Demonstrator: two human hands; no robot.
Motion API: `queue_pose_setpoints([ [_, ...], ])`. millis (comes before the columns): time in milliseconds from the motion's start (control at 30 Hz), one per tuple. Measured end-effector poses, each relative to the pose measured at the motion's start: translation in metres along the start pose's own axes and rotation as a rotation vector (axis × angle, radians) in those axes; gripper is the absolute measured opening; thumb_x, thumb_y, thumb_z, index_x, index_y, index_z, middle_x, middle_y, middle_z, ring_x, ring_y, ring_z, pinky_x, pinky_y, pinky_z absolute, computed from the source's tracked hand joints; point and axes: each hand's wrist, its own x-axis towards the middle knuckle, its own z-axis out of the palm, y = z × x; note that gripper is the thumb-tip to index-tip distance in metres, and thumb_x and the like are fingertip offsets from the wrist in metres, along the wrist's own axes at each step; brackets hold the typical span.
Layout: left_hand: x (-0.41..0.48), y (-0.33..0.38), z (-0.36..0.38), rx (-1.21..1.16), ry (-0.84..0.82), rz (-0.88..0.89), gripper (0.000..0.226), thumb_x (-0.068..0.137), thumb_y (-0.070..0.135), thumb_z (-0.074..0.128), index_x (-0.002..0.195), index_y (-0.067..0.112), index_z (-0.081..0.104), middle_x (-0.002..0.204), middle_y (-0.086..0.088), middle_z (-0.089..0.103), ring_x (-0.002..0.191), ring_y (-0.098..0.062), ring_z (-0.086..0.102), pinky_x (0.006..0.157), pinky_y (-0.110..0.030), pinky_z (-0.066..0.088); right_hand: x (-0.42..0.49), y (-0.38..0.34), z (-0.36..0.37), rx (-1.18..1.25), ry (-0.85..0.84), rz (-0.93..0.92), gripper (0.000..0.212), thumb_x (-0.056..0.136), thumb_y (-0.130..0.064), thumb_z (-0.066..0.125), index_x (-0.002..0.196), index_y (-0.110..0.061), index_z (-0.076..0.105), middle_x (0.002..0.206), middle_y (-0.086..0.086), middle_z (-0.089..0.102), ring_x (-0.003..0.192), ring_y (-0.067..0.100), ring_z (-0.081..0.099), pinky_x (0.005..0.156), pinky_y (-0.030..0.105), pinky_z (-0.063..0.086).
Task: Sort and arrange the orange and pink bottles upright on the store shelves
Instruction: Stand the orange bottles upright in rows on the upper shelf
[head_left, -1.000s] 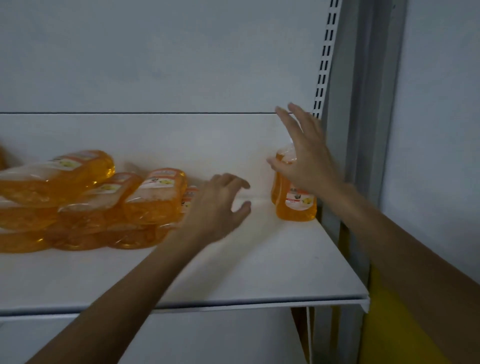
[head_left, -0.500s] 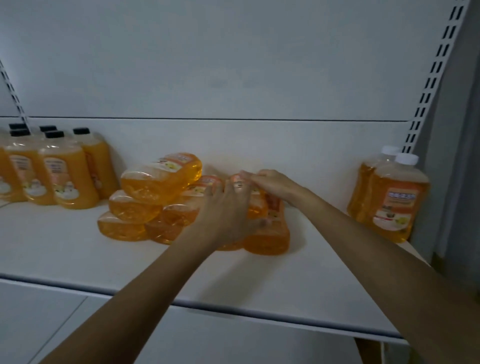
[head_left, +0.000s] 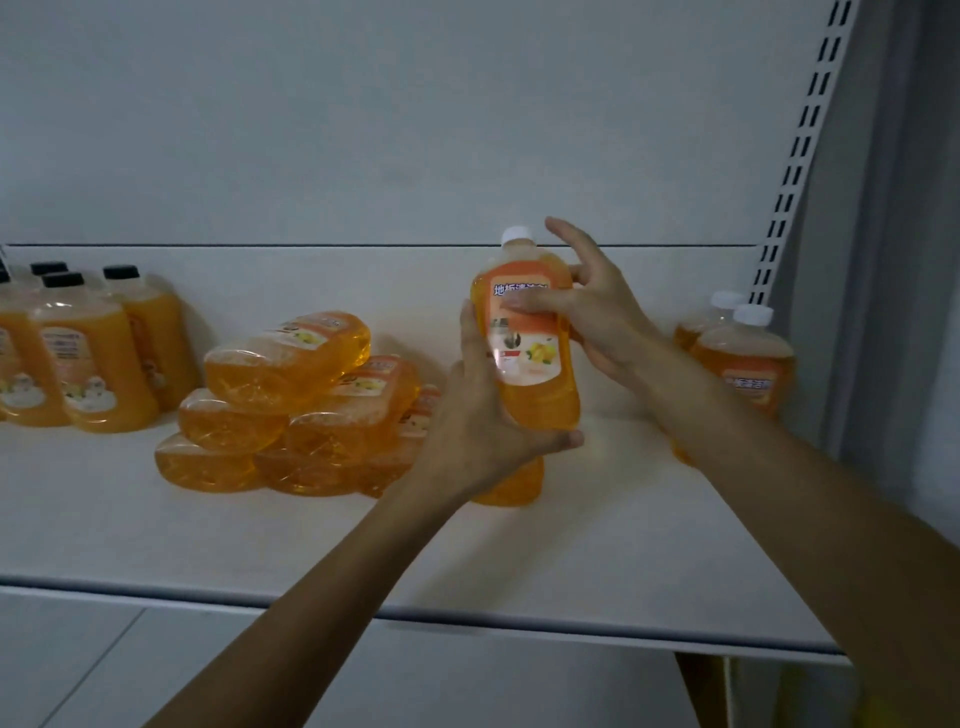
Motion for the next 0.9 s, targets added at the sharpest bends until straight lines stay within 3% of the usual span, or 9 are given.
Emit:
queue_pose_setpoints([
  [67, 0.0, 0.008, 0.012, -0.145, -0.025, 0.02, 0.122, 0.069, 0.026, 0.08, 0.146, 0.026, -0.015, 0.111, 0.035, 0.033, 0.094, 0.021, 0.046, 0.068, 0.007, 0.036, -0.011, -0.008, -0.018, -0.076, -0.028, -0.033, 0.084, 0.071, -0.008, 0.079, 0.139, -0.034, 0.037, 0.115, 0.003, 0.052, 0.098, 0.02, 0.062, 0.078, 0.032, 0.058],
  [133, -0.001, 0.012, 0.032, -0.256, -0.045, 0.026, 0.117, 0.071, 0.016, 0.079, 0.146, 0.028, -0.01, 0.103, 0.035, 0.034, 0.083, 0.024, 0.048, 0.063, 0.004, 0.04, -0.024, -0.012, -0.037, -0.204, -0.056, -0.067, 0.083, 0.071, -0.007, 0.078, 0.139, -0.033, 0.038, 0.108, -0.002, 0.051, 0.093, 0.014, 0.061, 0.074, 0.022, 0.057],
  [233, -0.002, 0.01, 0.066, -0.322, -0.083, 0.045, 0.119, 0.068, 0.009, 0.08, 0.144, 0.032, -0.008, 0.112, 0.024, 0.041, 0.091, 0.014, 0.053, 0.064, 0.0, 0.044, -0.039, -0.01, -0.064, -0.487, -0.083, -0.115, 0.084, 0.068, -0.013, 0.082, 0.136, -0.035, 0.039, 0.113, 0.004, 0.048, 0.1, 0.019, 0.058, 0.077, 0.024, 0.057],
  [300, -0.003, 0.008, 0.084, -0.323, -0.099, 0.054, 0.122, 0.065, 0.008, 0.083, 0.144, 0.033, -0.007, 0.12, 0.019, 0.039, 0.103, 0.003, 0.051, 0.073, -0.002, 0.046, -0.047, -0.009, -0.079, -0.626, -0.133, -0.107, 0.088, 0.069, -0.017, 0.082, 0.139, -0.038, 0.034, 0.124, 0.006, 0.046, 0.105, 0.021, 0.058, 0.078, 0.028, 0.057],
  [400, -0.008, -0.002, 0.107, -0.283, -0.074, 0.081, 0.125, 0.061, 0.015, 0.087, 0.145, 0.036, -0.003, 0.138, 0.01, 0.036, 0.124, -0.007, 0.044, 0.096, -0.027, 0.049, -0.059, -0.004, -0.094, -0.822, -0.201, -0.098, 0.092, 0.07, -0.023, 0.082, 0.142, -0.038, 0.027, 0.128, 0.0, 0.047, 0.104, 0.015, 0.057, 0.073, 0.019, 0.053],
  [467, -0.009, -0.003, 0.113, -0.201, -0.054, 0.089, 0.127, 0.059, 0.021, 0.087, 0.147, 0.034, -0.004, 0.144, 0.004, 0.032, 0.127, -0.01, 0.041, 0.102, -0.038, 0.046, -0.063, 0.001, -0.098, -0.894, -0.177, -0.103, 0.09, 0.069, -0.024, 0.083, 0.141, -0.035, 0.03, 0.126, 0.0, 0.051, 0.103, 0.015, 0.056, 0.074, 0.02, 0.053],
  [567, -0.004, -0.002, 0.114, -0.134, -0.063, 0.052, 0.127, 0.059, 0.023, 0.086, 0.148, 0.027, -0.005, 0.142, 0.001, 0.034, 0.126, -0.012, 0.041, 0.104, -0.041, 0.043, -0.059, 0.005, -0.094, -0.96, -0.136, -0.109, 0.088, 0.067, -0.023, 0.083, 0.138, -0.032, 0.033, 0.123, 0.003, 0.048, 0.104, 0.016, 0.053, 0.081, 0.03, 0.054],
  [767, -0.01, -0.012, 0.115, 0.069, -0.117, -0.011, 0.111, 0.073, 0.029, 0.074, 0.149, 0.021, -0.006, 0.142, -0.009, 0.033, 0.13, -0.024, 0.036, 0.108, -0.045, 0.036, -0.041, 0.014, -0.085, -1.162, -0.138, -0.149, 0.092, 0.069, -0.022, 0.082, 0.143, -0.027, 0.028, 0.134, 0.003, 0.036, 0.118, 0.019, 0.042, 0.085, 0.03, 0.048],
  [900, -0.014, -0.006, 0.114, 0.274, -0.197, -0.036, 0.076, 0.088, 0.028, 0.058, 0.147, 0.015, 0.011, 0.144, -0.012, 0.029, 0.131, -0.027, 0.033, 0.105, -0.035, 0.033, -0.025, 0.021, -0.089, -1.32, -0.059, -0.137, 0.092, 0.071, -0.023, 0.081, 0.144, -0.023, 0.026, 0.138, 0.007, 0.036, 0.125, 0.023, 0.038, 0.081, 0.03, 0.042],
])
